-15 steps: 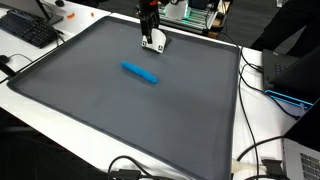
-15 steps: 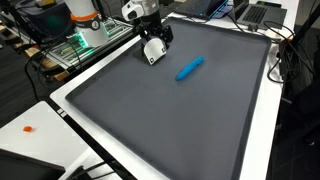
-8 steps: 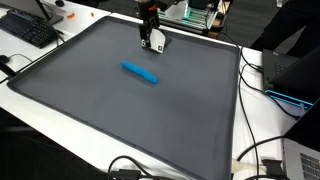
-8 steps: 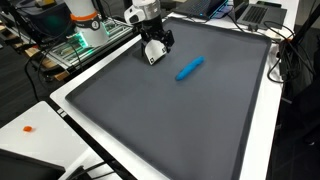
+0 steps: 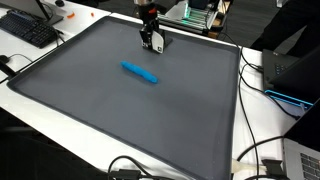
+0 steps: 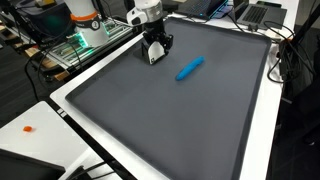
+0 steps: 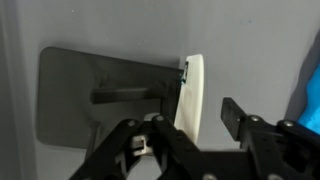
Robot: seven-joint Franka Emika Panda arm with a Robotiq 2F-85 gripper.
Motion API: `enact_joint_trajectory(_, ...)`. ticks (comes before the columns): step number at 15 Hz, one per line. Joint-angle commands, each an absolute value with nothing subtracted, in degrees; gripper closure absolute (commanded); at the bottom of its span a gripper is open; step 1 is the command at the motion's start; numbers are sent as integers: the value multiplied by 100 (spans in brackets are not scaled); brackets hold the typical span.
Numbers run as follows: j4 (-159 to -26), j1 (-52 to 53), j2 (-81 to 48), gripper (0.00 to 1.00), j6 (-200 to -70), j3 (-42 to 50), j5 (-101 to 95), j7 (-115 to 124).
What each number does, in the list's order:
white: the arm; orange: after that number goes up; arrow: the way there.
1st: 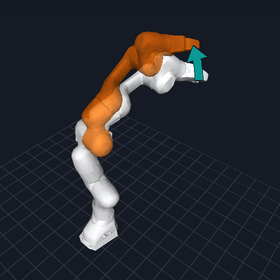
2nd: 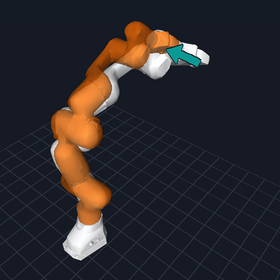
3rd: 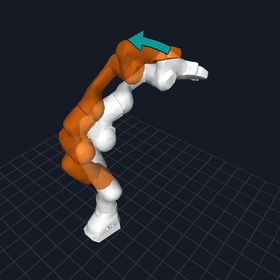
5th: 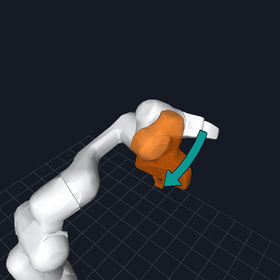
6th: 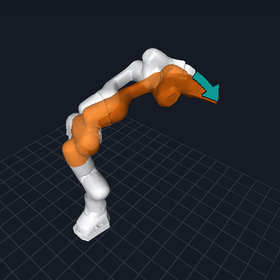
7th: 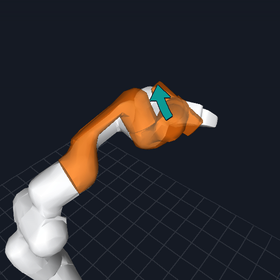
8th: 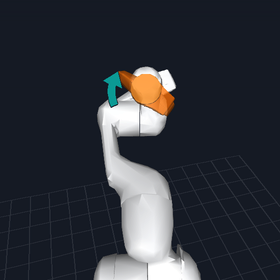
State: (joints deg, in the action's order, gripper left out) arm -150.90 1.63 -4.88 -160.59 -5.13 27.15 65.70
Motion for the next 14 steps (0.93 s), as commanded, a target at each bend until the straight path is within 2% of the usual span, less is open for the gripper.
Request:
enact_joint_trajectory(1, -15046, 274, -534, 74, -16118, -444, 2720, 6779)
enact_joint_trajectory(4, -15018, 284, -513, 96, -16087, -441, 2725, 6879)
enact_joint_trajectory(5, -15017, 284, -500, 99, -16060, -433, 2713, 6947)
enact_joint_trajectory(14, -14990, 245, -10, 99, -15251, -274, 2169, 7611)
